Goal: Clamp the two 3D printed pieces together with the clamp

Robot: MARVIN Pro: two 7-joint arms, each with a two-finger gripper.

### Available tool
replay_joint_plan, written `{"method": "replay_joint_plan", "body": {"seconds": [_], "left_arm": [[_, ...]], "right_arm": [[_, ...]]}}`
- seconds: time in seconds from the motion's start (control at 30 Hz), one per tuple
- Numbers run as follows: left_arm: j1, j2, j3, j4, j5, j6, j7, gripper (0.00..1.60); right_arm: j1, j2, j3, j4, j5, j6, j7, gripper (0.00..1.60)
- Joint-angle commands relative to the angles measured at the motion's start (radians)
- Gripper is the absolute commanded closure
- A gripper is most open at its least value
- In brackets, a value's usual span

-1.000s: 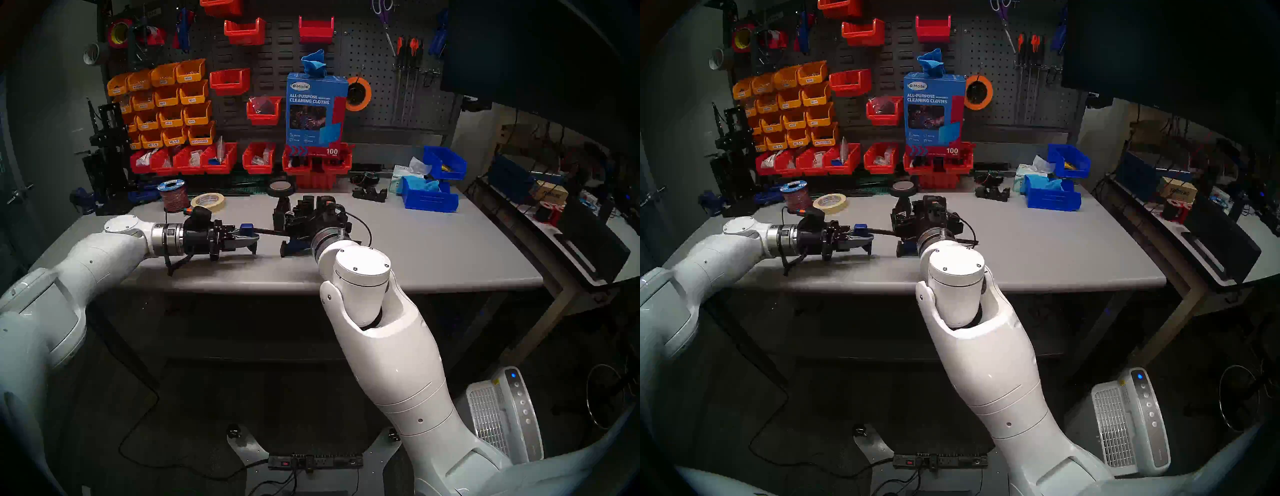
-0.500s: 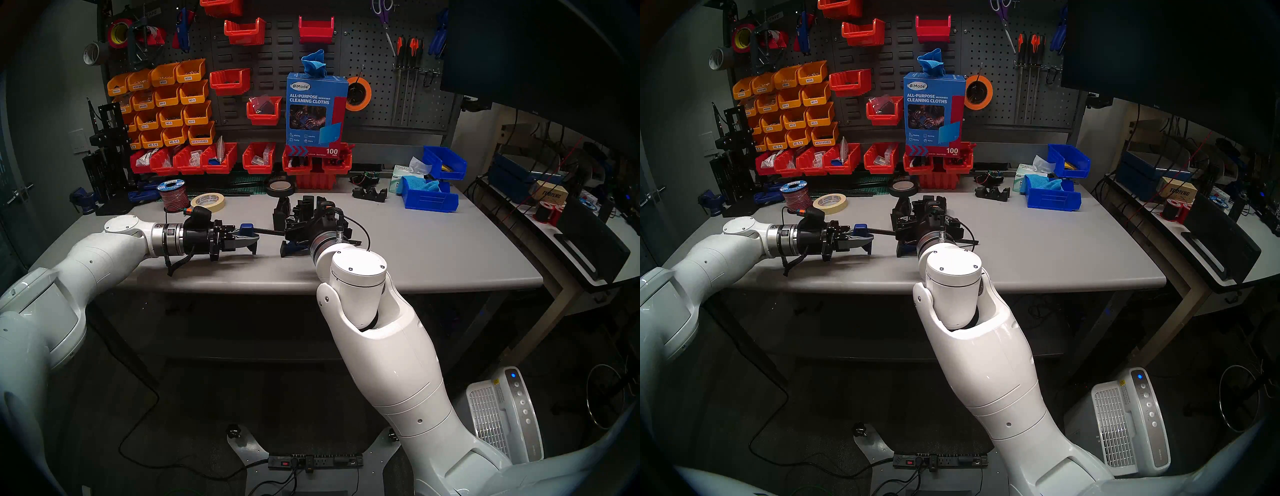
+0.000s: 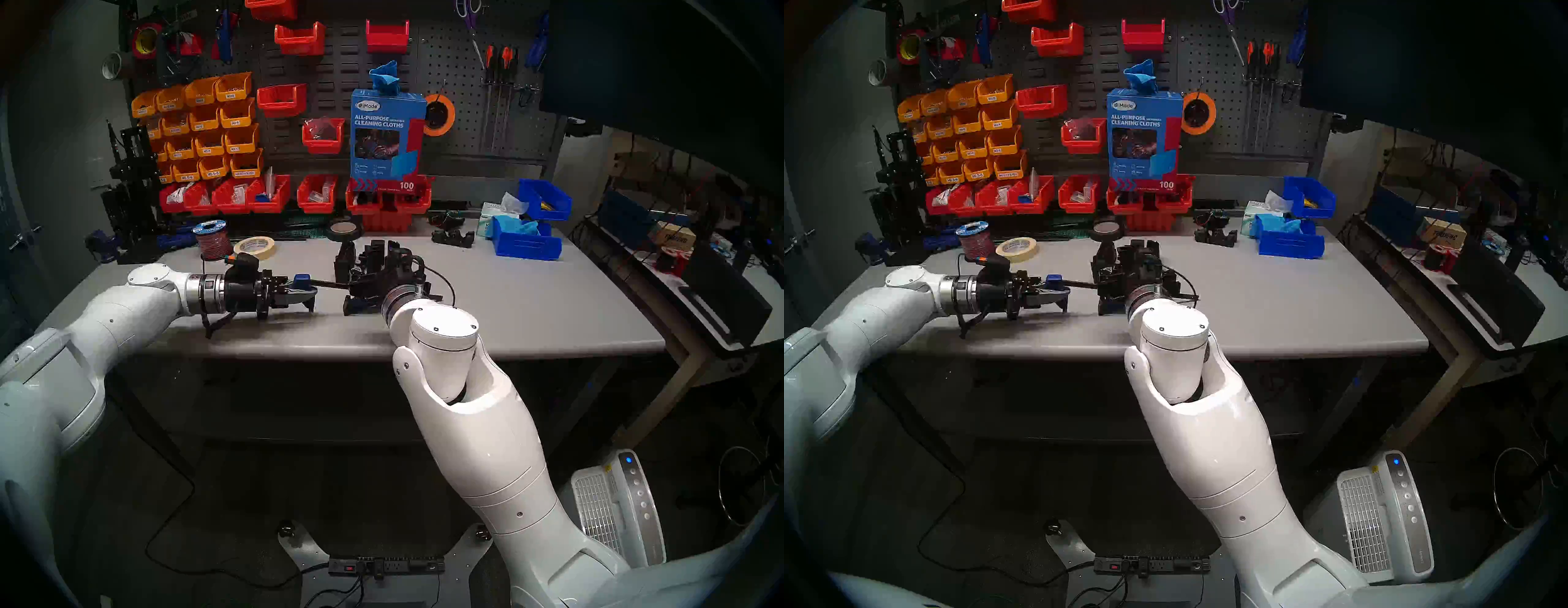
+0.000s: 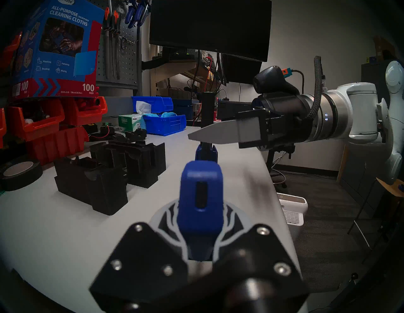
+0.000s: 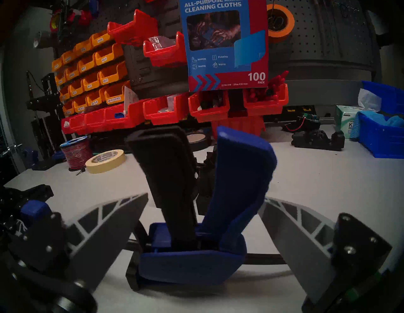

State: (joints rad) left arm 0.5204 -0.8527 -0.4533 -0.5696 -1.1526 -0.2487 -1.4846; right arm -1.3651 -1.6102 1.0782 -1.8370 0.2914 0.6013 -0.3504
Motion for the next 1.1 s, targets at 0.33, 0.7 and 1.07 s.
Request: {"method": "replay_joint_plan", "body": {"seconds": [0.33,0.7,1.07], "left_arm": [[-0.045,-0.001,-0.009,-0.005,-0.03,-0.002,0.001,1.6],[-0.046,-0.001,-0.006,-0.005,-0.032,-0.003,0.001,1.6],[-0.047,-0.001,-0.003,-0.005,-0.035,-0.003,0.001,1.6]], "right_arm": [[0.014,0.019,0.018,-0.03,0.059,0.022,0.062,0.0],[0.019,0.031,0.018,-0.029,0.076,0.024,0.073,1.6],[0.024,0.047,0.02,-0.027,0.078,0.016,0.071,1.6]]}}
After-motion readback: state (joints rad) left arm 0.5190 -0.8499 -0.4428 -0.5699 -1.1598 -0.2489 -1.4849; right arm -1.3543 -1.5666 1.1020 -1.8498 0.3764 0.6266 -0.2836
